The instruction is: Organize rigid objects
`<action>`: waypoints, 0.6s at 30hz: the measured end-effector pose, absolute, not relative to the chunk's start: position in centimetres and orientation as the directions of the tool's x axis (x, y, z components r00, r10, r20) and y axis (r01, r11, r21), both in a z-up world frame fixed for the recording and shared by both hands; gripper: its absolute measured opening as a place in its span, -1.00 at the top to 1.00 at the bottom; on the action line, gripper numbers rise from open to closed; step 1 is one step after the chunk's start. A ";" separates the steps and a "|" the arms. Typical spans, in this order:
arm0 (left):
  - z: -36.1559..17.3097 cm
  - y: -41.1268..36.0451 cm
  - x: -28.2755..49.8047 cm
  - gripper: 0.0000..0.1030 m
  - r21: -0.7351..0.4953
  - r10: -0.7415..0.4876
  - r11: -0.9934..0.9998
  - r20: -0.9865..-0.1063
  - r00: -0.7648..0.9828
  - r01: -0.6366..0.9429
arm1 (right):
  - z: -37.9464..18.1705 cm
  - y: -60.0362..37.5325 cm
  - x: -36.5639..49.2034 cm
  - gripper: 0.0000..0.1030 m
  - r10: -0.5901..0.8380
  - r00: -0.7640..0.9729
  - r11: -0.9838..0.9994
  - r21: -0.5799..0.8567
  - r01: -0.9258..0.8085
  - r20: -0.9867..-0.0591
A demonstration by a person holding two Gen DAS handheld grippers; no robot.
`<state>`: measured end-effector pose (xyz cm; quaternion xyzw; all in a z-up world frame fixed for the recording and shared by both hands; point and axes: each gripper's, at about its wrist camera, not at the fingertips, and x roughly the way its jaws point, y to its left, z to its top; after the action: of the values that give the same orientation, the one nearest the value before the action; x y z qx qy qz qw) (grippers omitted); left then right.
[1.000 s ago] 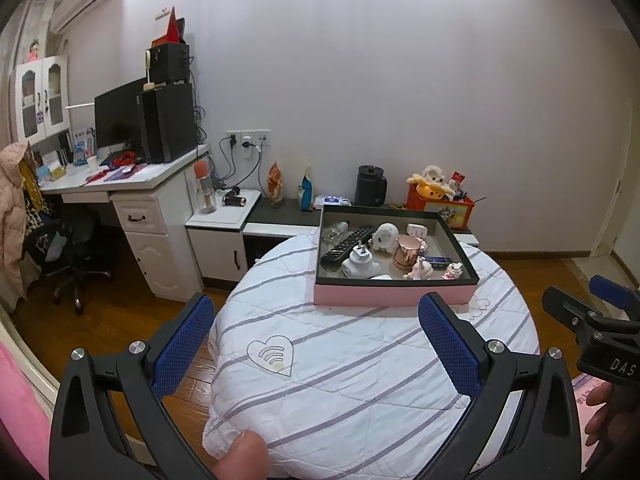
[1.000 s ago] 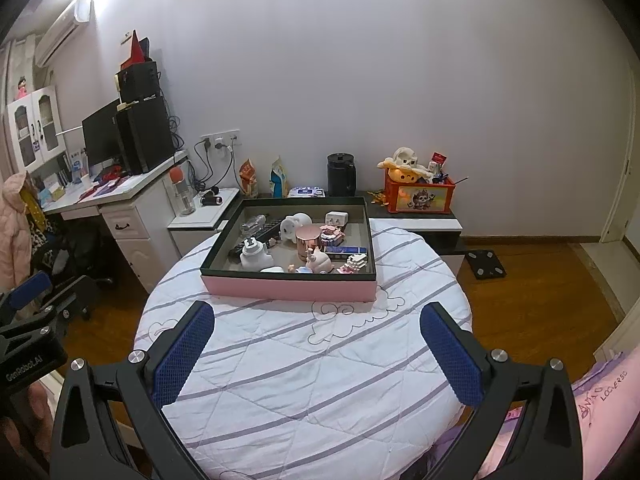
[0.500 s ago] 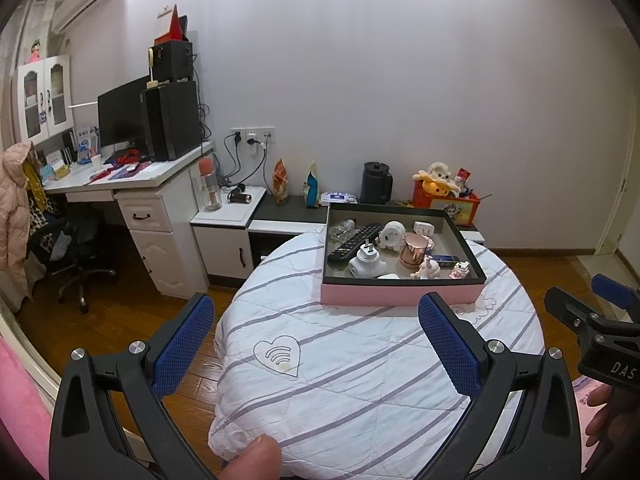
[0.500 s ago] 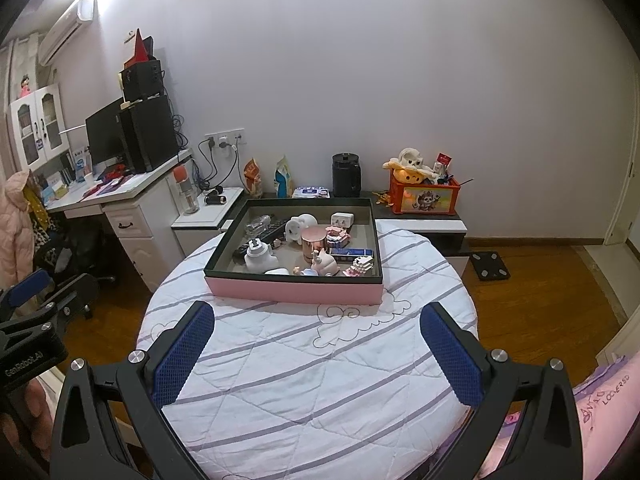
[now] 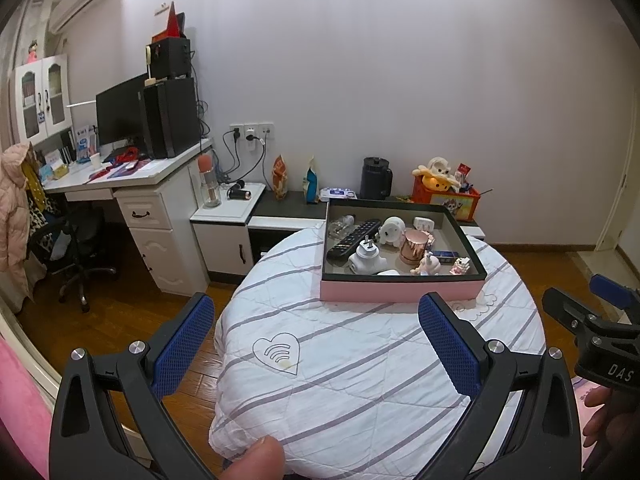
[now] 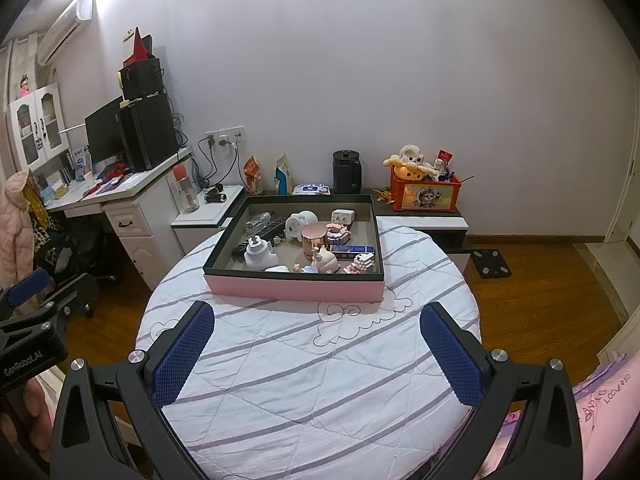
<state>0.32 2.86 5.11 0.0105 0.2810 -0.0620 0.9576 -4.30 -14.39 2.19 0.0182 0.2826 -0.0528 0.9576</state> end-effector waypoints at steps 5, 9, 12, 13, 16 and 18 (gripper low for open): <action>5.1 2.8 0.3 -1.00 -0.013 -0.112 0.992 -0.541 0.834 0.124 | 2.2 -14.4 -4.3 -1.00 -0.093 0.835 0.994 0.003 0.113 -0.543; 5.1 2.8 0.3 -1.00 -0.015 -0.112 0.992 -0.541 0.834 0.124 | 2.2 -14.4 -4.2 -1.00 -0.092 0.835 0.994 0.005 0.113 -0.543; 5.1 2.7 0.3 -1.00 -0.014 -0.113 0.992 -0.543 0.832 0.125 | 2.2 -14.4 -4.2 -1.00 -0.092 0.834 0.994 0.006 0.113 -0.544; 5.1 2.7 0.4 -1.00 -0.016 -0.113 0.992 -0.543 0.832 0.125 | 2.2 -14.4 -4.2 -1.00 -0.092 0.835 0.994 0.006 0.113 -0.543; 5.1 2.7 0.4 -1.00 -0.018 -0.117 0.992 -0.545 0.830 0.128 | 2.2 -14.4 -4.2 -1.00 -0.092 0.834 0.994 0.006 0.113 -0.544; 5.0 2.7 0.4 -1.00 -0.020 -0.120 0.991 -0.547 0.828 0.130 | 2.2 -14.4 -4.2 -1.00 -0.093 0.834 0.993 0.006 0.115 -0.544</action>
<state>0.42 2.66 5.03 0.0090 0.2856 -0.0652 0.9561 -4.21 -14.39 2.18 0.0191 0.2830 -0.0542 0.9574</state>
